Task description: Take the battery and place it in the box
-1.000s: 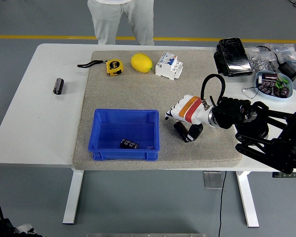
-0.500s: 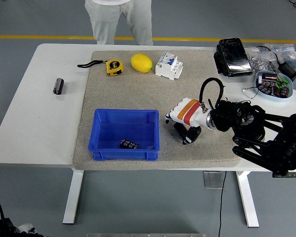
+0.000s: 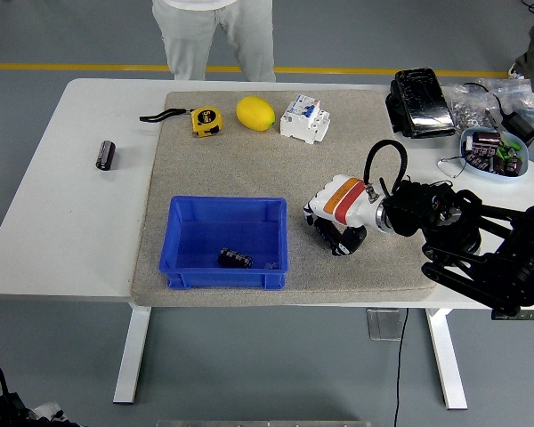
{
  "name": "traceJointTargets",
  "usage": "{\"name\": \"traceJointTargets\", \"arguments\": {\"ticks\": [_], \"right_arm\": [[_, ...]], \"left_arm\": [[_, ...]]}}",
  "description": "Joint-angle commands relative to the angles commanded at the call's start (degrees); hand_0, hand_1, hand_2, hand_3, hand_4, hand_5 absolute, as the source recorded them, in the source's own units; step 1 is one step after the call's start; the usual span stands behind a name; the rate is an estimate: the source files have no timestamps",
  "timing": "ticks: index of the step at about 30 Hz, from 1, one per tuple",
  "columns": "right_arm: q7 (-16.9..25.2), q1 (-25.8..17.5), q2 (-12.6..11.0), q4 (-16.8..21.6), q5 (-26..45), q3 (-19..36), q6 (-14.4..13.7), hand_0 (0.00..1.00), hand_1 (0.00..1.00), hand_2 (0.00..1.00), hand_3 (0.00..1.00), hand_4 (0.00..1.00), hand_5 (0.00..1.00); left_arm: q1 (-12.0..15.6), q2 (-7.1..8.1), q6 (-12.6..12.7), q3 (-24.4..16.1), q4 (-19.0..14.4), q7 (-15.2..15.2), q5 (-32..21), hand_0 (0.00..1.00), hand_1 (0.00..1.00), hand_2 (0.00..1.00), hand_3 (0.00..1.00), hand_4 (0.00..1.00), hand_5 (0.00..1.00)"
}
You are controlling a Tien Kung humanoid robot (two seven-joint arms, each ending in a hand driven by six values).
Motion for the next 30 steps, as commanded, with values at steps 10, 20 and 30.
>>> {"name": "traceJointTargets", "arguments": {"ticks": [10, 20, 30], "right_arm": [[0.0, 0.2, -0.1, 0.3, -1.3, 0.3, 0.9, 0.501, 0.515, 0.613, 0.732, 0.924, 0.221], [0.5, -0.1, -0.1, 0.1, -1.2, 0.0, 0.0, 0.403, 0.482, 0.573, 0.648, 0.859, 0.176], [0.8, 0.0, -0.3, 0.7, -1.1, 0.1, -0.6, 0.392, 0.456, 0.530, 0.619, 0.827, 0.144]], "left_arm": [[0.0, 0.01, 0.0, 0.1, 0.0, -0.1, 0.0, 0.761, 0.777, 0.818, 0.650, 0.678, 0.529], [0.2, -0.01, -0.1, 0.0, 0.0, -0.1, 0.0, 0.760, 0.777, 0.817, 0.649, 0.678, 0.531], [0.4, 0.06, -0.4, -0.5, -0.1, 0.0, 0.7, 0.760, 0.776, 0.815, 0.648, 0.677, 0.532]]}}
